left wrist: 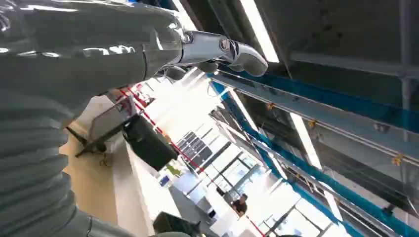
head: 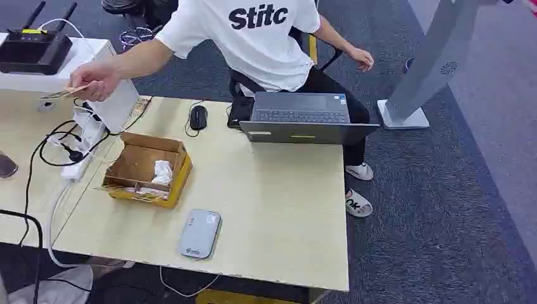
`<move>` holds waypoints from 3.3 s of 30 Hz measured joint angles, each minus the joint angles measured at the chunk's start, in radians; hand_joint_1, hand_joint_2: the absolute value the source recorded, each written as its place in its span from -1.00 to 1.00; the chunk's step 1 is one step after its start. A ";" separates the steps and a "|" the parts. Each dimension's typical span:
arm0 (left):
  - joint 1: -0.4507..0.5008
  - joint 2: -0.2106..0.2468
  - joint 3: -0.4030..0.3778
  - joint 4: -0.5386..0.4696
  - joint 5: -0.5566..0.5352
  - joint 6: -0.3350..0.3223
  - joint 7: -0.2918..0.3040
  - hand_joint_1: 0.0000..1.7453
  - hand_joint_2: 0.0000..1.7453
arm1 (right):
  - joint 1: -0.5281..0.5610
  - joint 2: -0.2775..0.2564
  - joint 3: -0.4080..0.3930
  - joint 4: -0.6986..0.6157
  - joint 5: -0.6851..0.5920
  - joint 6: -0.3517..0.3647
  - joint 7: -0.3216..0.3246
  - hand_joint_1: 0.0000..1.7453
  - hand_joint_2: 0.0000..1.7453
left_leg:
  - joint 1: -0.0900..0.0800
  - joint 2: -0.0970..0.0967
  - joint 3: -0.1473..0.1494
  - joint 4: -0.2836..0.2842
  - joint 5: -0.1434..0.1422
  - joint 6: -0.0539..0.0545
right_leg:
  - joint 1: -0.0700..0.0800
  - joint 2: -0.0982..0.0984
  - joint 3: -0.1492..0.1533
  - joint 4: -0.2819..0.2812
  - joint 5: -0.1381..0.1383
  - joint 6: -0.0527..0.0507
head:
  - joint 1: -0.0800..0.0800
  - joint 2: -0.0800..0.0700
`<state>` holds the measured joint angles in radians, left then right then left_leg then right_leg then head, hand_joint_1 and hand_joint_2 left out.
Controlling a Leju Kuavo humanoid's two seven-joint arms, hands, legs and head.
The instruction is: Pass the card to the sensor for recognition and then transmit it.
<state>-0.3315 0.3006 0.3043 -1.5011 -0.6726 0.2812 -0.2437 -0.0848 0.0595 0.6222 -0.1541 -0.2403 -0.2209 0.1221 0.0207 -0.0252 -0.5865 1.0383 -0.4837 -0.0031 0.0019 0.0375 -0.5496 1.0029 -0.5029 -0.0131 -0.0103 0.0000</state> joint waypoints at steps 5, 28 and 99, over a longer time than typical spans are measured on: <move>0.000 -0.045 -0.104 -0.026 -0.082 0.022 0.027 -1.00 1.00 | 0.001 0.005 0.016 0.000 0.018 0.000 0.007 -1.00 1.00 | 0.000 0.000 0.000 0.000 0.000 0.000 | 0.000 0.000 0.000 0.000 0.000 0.000 | 0.000 0.000; -0.130 -0.188 -0.282 0.154 -0.243 0.194 0.083 1.00 1.00 | 0.004 0.007 0.066 0.002 0.051 0.001 0.033 -1.00 1.00 | 0.000 0.002 0.000 0.000 0.000 0.000 | 0.000 0.002 0.001 0.000 0.000 0.000 | 0.000 0.000; 0.193 -0.225 -0.486 0.124 -0.275 -0.030 0.074 1.00 1.00 | 0.010 0.017 0.059 0.002 0.022 -0.033 0.025 -1.00 1.00 | 0.000 0.001 -0.001 0.000 -0.001 0.000 | 0.000 0.002 0.000 0.000 0.000 0.000 | 0.000 0.000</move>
<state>-0.1383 0.0756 -0.1816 -1.3768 -0.9480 0.2510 -0.1701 -0.0746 0.0767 0.6813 -0.1526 -0.2186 -0.2541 0.1469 0.0210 -0.0241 -0.5877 1.0382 -0.4843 -0.0027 0.0022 0.0391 -0.5492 1.0034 -0.5031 -0.0130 -0.0107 0.0000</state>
